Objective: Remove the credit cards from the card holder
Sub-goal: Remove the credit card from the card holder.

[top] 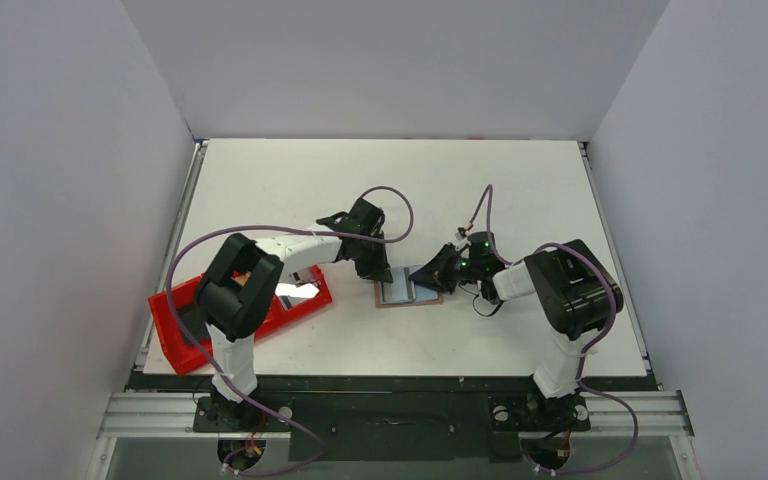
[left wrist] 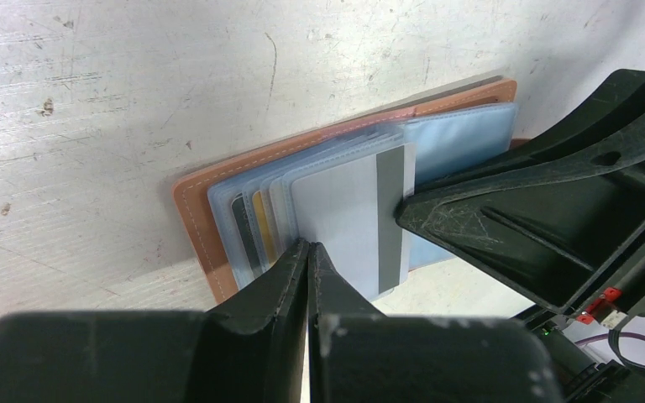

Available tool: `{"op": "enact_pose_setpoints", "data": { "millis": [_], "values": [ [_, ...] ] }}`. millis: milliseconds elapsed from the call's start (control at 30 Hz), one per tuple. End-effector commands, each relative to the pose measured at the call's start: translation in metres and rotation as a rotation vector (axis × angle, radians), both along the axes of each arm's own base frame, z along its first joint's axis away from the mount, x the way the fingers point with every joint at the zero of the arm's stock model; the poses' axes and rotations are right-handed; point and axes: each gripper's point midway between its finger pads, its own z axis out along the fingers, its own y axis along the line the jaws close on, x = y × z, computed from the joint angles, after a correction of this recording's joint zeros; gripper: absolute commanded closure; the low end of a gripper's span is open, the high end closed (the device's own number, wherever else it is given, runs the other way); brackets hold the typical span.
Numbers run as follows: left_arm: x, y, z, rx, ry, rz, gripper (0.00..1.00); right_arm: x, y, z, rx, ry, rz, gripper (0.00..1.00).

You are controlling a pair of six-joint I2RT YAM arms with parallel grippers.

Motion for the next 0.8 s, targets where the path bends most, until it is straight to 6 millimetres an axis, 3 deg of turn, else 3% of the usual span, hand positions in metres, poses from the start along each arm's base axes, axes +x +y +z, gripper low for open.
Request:
{"op": "enact_pose_setpoints", "data": {
  "millis": [0,100,767],
  "values": [
    [-0.019,0.026,-0.046,0.149,0.077,0.008,1.00,0.008,0.003,0.012,0.036,-0.076,0.002,0.97],
    [-0.020,0.030,-0.047,0.155,0.082,0.015,1.00,0.010,-0.002,0.011,0.028,-0.078,-0.015,1.00],
    [-0.027,0.049,-0.053,0.177,0.098,0.044,1.00,0.014,-0.034,-0.002,-0.059,-0.074,-0.064,1.00]
  ]
}}
